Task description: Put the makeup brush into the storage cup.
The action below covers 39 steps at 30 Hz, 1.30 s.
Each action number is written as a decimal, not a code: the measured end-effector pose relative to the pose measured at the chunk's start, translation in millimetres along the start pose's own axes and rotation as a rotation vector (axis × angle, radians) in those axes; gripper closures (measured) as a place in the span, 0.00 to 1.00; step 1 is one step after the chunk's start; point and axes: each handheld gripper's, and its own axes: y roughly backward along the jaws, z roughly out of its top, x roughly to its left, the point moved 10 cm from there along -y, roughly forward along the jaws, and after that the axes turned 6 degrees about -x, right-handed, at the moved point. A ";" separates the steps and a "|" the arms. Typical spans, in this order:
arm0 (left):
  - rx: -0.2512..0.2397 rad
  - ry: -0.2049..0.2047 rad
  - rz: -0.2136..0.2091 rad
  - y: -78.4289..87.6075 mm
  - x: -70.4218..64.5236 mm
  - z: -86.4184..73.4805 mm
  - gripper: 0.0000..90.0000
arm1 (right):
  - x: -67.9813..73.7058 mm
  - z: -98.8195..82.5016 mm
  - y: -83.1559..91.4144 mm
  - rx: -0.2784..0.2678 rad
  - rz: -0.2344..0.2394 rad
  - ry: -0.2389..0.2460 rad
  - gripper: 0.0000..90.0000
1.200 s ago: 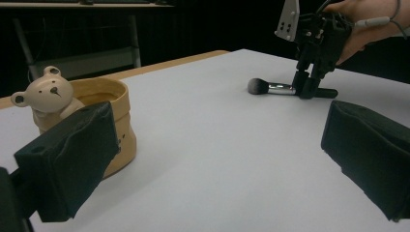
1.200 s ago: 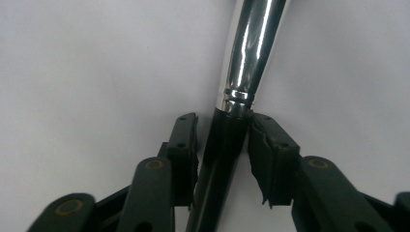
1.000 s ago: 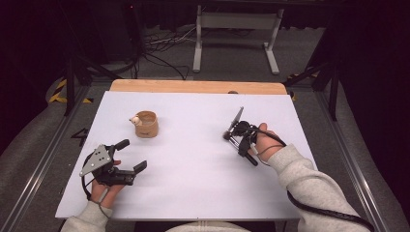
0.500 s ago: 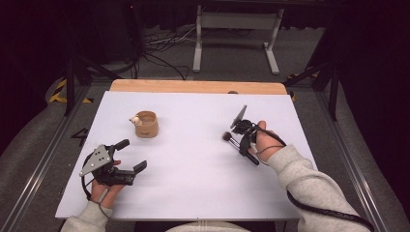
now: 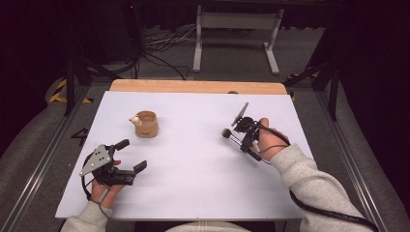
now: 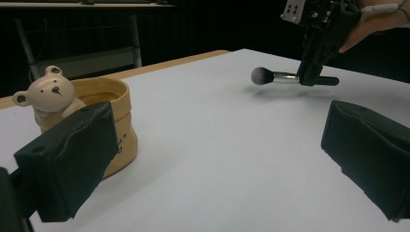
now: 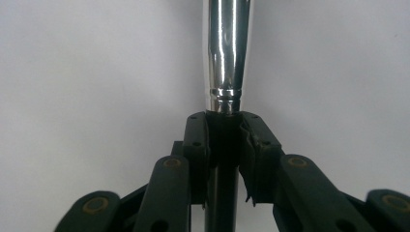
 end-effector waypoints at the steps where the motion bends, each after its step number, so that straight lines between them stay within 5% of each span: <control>1: 0.000 0.001 -0.001 0.1 -0.2 0.1 0.00 | 0.7 0.4 1.9 -0.005 0.000 0.001 0.83; 10: -0.001 0.001 -0.007 -0.2 -1.7 0.9 0.00 | 6.2 8.5 21.5 -0.130 0.033 0.045 0.83; 25: -0.001 -0.002 -0.005 0.0 -1.2 0.8 0.00 | 29.3 26.6 47.5 -0.537 0.129 0.144 0.83; 31: 0.000 0.006 -0.007 0.1 -1.5 0.4 0.00 | 36.0 32.0 52.7 -0.656 0.148 0.172 0.83; 32: 0.001 0.003 -0.010 0.2 -1.5 0.5 0.00 | 39.1 34.1 56.1 -0.705 0.148 0.205 0.83; 39: -0.007 0.002 -0.006 2.7 1.1 2.4 0.00 | 47.7 37.0 66.4 -0.822 0.168 0.247 0.83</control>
